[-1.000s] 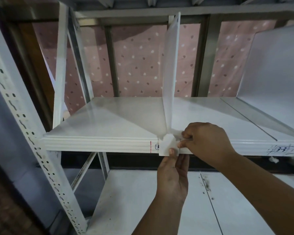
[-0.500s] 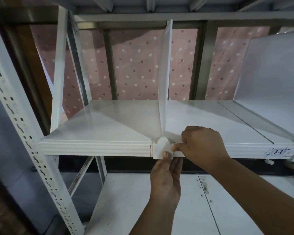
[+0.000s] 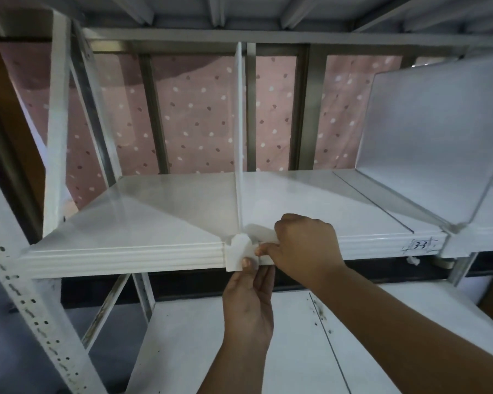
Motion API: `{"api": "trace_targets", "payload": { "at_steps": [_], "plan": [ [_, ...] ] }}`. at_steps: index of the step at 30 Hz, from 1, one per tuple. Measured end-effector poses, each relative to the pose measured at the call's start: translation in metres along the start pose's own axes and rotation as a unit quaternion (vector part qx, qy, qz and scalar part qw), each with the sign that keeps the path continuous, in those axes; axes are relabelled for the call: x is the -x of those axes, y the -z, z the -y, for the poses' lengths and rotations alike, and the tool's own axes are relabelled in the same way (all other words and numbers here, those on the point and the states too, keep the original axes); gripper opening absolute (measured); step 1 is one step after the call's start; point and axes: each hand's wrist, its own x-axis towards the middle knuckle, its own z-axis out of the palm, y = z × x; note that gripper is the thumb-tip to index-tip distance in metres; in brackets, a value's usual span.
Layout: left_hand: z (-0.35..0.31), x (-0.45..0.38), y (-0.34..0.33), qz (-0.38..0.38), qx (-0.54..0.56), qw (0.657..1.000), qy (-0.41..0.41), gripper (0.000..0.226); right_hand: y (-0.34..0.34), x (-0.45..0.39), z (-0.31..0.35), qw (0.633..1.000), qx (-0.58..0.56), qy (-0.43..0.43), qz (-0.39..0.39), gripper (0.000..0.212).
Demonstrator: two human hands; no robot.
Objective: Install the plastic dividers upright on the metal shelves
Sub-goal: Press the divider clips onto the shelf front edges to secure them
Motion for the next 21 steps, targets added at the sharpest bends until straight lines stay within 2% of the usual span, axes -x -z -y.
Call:
{"api": "trace_targets", "payload": {
  "at_steps": [11,14,16,17,21],
  "plan": [
    [0.008,0.003,0.005,0.057,-0.059,0.996,-0.045,0.048,-0.001,0.013,-0.008,0.997,-0.08,0.021,0.002,0.047],
    [0.012,0.011,0.006,0.079,-0.101,0.991,-0.036,0.076,0.002,0.02,-0.023,0.987,-0.151,0.012,0.047,0.044],
    [0.017,0.017,0.009,0.071,-0.137,0.988,-0.025,0.098,0.004,0.027,-0.039,0.984,-0.164,0.009,0.074,0.058],
    [0.02,0.021,0.012,0.062,-0.15,0.987,-0.016,0.097,0.006,0.032,-0.048,0.983,-0.163,0.006,0.082,0.065],
    [0.044,0.033,0.016,0.033,-0.164,0.986,0.018,0.057,0.016,0.054,-0.083,0.986,-0.143,-0.015,0.086,0.071]
  ]
}}
